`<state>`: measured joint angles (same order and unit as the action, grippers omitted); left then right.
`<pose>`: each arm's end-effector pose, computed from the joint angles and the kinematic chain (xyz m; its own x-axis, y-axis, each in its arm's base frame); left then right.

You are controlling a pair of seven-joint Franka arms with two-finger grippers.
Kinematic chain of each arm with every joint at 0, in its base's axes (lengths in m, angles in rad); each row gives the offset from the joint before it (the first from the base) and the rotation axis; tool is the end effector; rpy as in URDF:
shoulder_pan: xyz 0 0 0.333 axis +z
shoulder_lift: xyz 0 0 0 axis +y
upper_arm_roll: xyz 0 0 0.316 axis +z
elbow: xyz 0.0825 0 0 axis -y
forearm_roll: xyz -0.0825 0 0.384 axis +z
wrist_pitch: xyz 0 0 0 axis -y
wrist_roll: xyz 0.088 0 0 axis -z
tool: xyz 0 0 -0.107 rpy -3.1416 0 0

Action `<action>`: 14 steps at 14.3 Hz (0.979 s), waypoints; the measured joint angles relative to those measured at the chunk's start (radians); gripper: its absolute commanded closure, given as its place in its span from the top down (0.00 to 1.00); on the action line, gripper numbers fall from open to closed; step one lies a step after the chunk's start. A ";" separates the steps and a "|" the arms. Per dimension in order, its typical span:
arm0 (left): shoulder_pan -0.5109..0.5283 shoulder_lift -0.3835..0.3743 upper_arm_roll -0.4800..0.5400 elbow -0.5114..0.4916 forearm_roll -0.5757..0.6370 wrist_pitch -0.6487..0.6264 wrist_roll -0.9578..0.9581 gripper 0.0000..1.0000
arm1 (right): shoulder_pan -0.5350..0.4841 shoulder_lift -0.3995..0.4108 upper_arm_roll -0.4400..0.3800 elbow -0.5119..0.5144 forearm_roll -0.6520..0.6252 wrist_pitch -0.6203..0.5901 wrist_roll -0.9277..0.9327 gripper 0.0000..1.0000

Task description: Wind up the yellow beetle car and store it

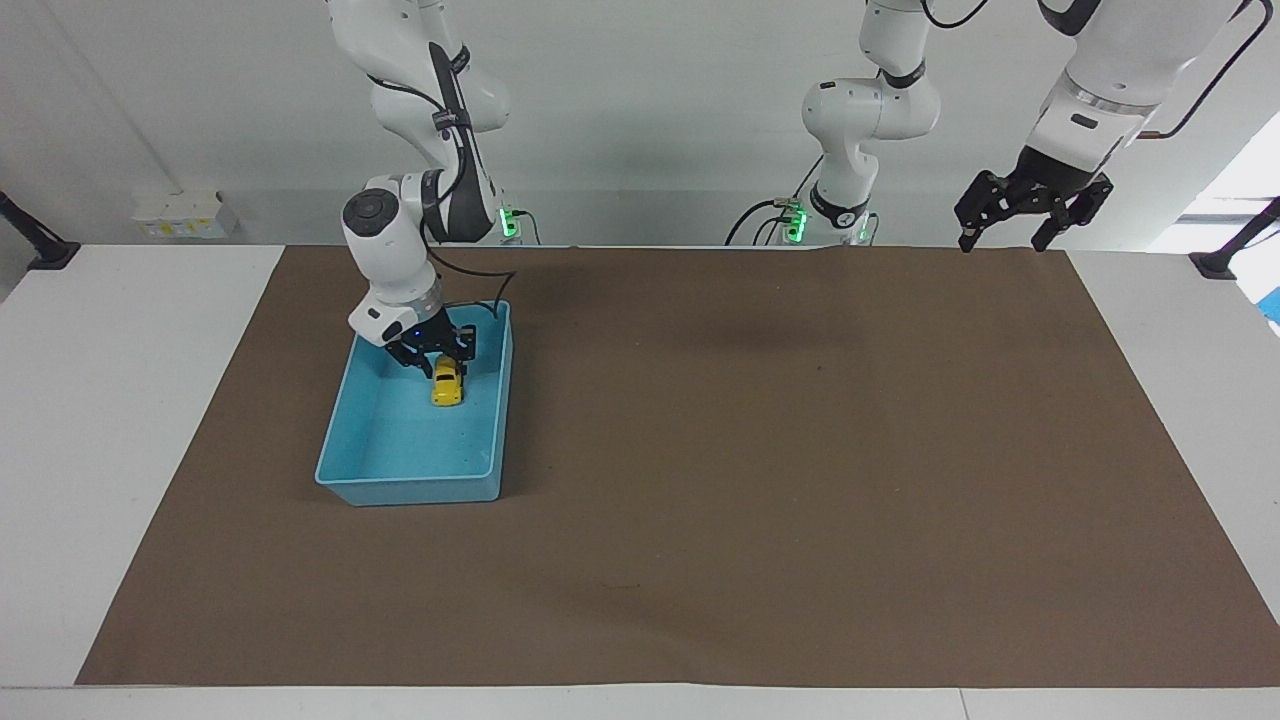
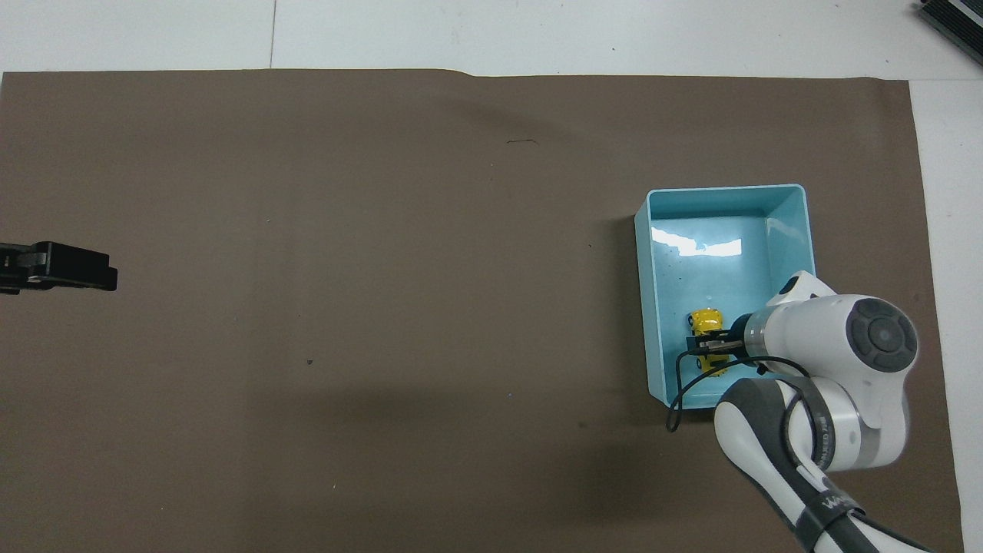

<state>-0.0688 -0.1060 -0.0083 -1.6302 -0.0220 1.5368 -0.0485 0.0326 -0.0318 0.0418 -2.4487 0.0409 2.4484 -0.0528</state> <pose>0.5159 -0.0425 0.6504 0.9995 -0.0293 0.0116 -0.0296 -0.9993 0.0217 0.4787 0.0357 0.3145 0.9949 0.0956 0.0324 0.0964 -0.9951 -0.0241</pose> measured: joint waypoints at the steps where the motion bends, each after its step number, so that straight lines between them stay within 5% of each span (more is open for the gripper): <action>1: 0.000 0.000 0.000 0.000 0.000 0.000 0.000 1.00 | 0.000 -0.002 0.000 0.014 0.000 -0.007 0.000 1.00; 14: 0.000 0.000 0.000 0.000 0.000 0.000 0.000 1.00 | -0.108 -0.016 -0.013 0.381 -0.022 -0.358 0.000 1.00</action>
<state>-0.0688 -0.1060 -0.0083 -1.6302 -0.0220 1.5365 -0.0485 -0.0757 -0.0476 0.0287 -2.0676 0.0185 2.0905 -0.0529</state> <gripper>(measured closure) 0.000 0.000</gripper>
